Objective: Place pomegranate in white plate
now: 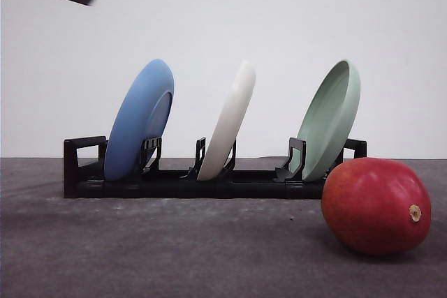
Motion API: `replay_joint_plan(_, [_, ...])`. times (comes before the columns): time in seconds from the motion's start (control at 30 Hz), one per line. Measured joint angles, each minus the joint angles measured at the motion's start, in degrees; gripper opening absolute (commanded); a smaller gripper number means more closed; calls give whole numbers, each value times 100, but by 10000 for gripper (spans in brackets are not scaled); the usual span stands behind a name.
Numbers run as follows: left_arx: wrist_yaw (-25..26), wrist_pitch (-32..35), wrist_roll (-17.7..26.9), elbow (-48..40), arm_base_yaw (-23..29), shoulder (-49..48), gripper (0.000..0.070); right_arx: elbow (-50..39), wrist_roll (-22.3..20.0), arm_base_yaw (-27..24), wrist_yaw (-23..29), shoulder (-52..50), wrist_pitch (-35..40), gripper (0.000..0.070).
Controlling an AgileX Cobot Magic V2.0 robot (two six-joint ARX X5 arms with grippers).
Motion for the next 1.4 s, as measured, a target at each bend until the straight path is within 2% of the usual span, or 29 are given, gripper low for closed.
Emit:
replay_joint_plan(0.27, [-884,1279,22,0,-686,1133,429,0,2,0,-2,0,0,429])
replay_joint_plan(0.37, [-1244,1980,22,0,-922,1609,429,0,4,0,0,0,0,429])
replay_joint_plan(0.6, [-1896,3270,-142,69,-1158,2722,430,0,4,0,0,0,2,429])
replay_joint_plan(0.77, [-2261,3391,-413,597,-1162,3553,429,0,4,0,0,0,2,429])
replay_joint_plan(0.97, [-2299,3385,-606,1228,-1162,4390,429,0,4,0,0,0,21,429])
replay_joint_plan(1.23, [-2321,3245,-674,1641,-1162,4862,424,0,3,0,0,0,98,429])
replay_joint_plan(1.27, [-2323,3233,-675,1641,-1162,4862,412,0,4,0,0,0,98,429])
replay_joint_plan(1.3, [-2323,3232,-675,1641,-1162,4862,369,0,4,0,0,0,106,429])
replay_joint_plan(1.4, [-2323,3204,-675,1641,-1162,4862,201,0,4,0,0,0,147,429])
